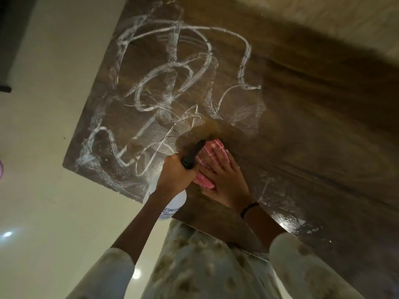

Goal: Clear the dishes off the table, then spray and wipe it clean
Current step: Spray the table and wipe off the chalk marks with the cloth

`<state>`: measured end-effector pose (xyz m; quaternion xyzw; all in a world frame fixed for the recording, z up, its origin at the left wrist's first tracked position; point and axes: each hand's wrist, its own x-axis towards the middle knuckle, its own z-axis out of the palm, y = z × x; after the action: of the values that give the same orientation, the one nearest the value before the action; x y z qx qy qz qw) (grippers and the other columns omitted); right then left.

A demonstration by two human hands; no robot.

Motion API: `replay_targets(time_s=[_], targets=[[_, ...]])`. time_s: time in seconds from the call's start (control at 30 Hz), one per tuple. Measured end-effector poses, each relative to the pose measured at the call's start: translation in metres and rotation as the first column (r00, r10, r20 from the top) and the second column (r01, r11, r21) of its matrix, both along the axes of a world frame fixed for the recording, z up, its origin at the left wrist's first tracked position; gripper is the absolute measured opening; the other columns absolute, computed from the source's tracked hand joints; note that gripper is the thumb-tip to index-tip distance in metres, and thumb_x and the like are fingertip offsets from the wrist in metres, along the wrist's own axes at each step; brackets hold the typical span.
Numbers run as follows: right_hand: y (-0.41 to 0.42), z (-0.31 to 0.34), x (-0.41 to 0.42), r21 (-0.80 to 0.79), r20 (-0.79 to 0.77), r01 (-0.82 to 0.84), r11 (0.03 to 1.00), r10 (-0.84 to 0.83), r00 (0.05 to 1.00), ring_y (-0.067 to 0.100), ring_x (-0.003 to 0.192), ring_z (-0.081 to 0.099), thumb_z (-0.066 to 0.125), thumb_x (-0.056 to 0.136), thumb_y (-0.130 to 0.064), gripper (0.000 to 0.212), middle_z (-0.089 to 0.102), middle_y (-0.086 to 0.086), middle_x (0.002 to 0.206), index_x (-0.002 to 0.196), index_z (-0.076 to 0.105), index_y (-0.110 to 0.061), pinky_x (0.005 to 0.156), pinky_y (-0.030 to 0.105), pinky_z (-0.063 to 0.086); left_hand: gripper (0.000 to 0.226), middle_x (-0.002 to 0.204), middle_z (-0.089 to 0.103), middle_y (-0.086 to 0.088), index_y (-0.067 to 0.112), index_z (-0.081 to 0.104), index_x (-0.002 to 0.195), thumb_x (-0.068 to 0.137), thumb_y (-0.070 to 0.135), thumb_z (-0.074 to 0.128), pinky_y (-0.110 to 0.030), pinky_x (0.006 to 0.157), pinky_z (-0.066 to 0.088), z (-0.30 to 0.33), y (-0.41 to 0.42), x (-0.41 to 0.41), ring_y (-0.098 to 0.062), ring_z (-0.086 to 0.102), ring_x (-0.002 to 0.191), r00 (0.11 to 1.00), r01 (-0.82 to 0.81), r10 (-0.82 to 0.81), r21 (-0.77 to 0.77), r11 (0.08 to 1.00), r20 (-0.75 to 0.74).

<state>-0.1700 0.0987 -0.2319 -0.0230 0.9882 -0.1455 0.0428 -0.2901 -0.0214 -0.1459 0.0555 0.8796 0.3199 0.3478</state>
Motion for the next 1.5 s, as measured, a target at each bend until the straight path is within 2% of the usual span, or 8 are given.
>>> replay_targets(time_s=[0.13,0.23,0.33,0.7,0.8,1.03,1.17,1.5], targets=[[0.035,-0.001,0.035,0.107,0.079,0.223,0.969,-0.232,0.970,0.035,0.145,0.012,0.052,0.080,-0.064,0.078,0.029,0.004,0.154,0.147,0.031,-0.031,0.116,0.055,0.017,0.019,0.055,0.055,0.007,0.018,0.058,0.066,0.080,0.023,0.069,-0.019,0.056,0.047,0.003,0.018,-0.006,-0.007,0.058,0.054,0.995,0.102,-0.102,-0.015,0.995,0.018],[0.053,0.006,0.042,0.129,0.135,0.563,0.816,-0.577,0.806,0.035,0.146,0.008,0.037,0.084,-0.066,0.075,0.022,0.004,0.157,0.149,0.027,-0.030,0.117,0.054,0.012,0.027,0.052,0.051,0.005,0.023,0.052,0.060,0.082,0.024,0.067,-0.028,0.058,0.047,0.002,0.039,-0.008,-0.018,0.060,0.055,0.979,0.204,-0.204,0.001,0.979,0.016],[0.057,0.012,0.036,0.123,0.158,0.709,0.695,-0.719,0.677,0.035,0.147,0.004,0.030,0.086,-0.067,0.075,0.015,0.003,0.160,0.150,0.023,-0.030,0.116,0.053,0.008,0.022,0.052,0.050,0.005,0.015,0.057,0.066,0.082,0.026,0.067,-0.024,0.053,0.041,0.000,0.061,-0.008,-0.010,0.053,0.051,0.970,0.243,-0.243,0.008,0.970,0.025],[0.057,0.011,0.038,0.106,0.183,0.694,0.712,-0.700,0.690,0.036,0.147,0.004,0.024,0.088,-0.069,0.075,0.015,0.005,0.159,0.151,0.019,-0.029,0.114,0.057,0.015,0.027,0.082,0.062,-0.005,0.010,0.061,0.100,0.082,0.030,0.065,-0.015,0.050,0.032,0.000,0.095,-0.024,-0.007,0.052,0.061,0.958,0.285,-0.286,-0.038,0.958,-0.020],[0.065,0.010,0.038,0.119,0.188,0.669,0.733,-0.679,0.710,0.035,0.147,0.003,0.020,0.088,-0.071,0.075,0.015,0.004,0.160,0.151,0.018,-0.030,0.114,0.057,0.017,0.023,0.077,0.063,-0.004,0.010,0.063,0.096,0.082,0.029,0.065,-0.017,0.048,0.034,-0.002,0.096,-0.031,-0.003,0.050,0.056,0.956,0.291,-0.292,-0.041,0.956,-0.022],[0.096,0.007,-0.004,0.129,0.151,0.677,0.724,-0.689,0.709,0.037,0.146,0.005,0.024,0.086,-0.070,0.076,0.016,0.005,0.159,0.151,0.021,-0.029,0.114,0.057,0.016,0.013,0.063,0.057,-0.002,0.013,0.061,0.084,0.081,0.024,0.067,-0.032,0.060,0.052,-0.003,0.085,-0.044,-0.021,0.061,0.060,0.975,0.221,-0.220,-0.015,0.975,0.027],[0.099,0.008,-0.055,0.107,0.149,0.682,0.724,-0.689,0.709,0.041,0.145,0.007,0.027,0.086,-0.068,0.075,0.016,0.009,0.159,0.151,0.019,-0.030,0.112,0.060,0.012,0.010,0.062,0.057,-0.003,0.013,0.062,0.081,0.081,0.021,0.068,-0.023,0.052,0.046,-0.001,0.075,-0.052,-0.015,0.057,0.056,0.983,0.182,-0.182,0.011,0.983,0.013],[0.073,-0.003,-0.022,0.162,0.099,0.242,0.957,-0.259,0.961,0.035,0.147,0.007,0.038,0.087,-0.066,0.074,0.022,0.007,0.157,0.150,0.022,-0.032,0.117,0.055,0.008,0.014,0.056,0.055,-0.002,0.009,0.062,0.073,0.081,0.019,0.068,-0.023,0.049,0.040,-0.001,0.070,-0.070,-0.014,0.052,0.050,0.987,0.150,-0.151,0.018,0.989,0.048]])
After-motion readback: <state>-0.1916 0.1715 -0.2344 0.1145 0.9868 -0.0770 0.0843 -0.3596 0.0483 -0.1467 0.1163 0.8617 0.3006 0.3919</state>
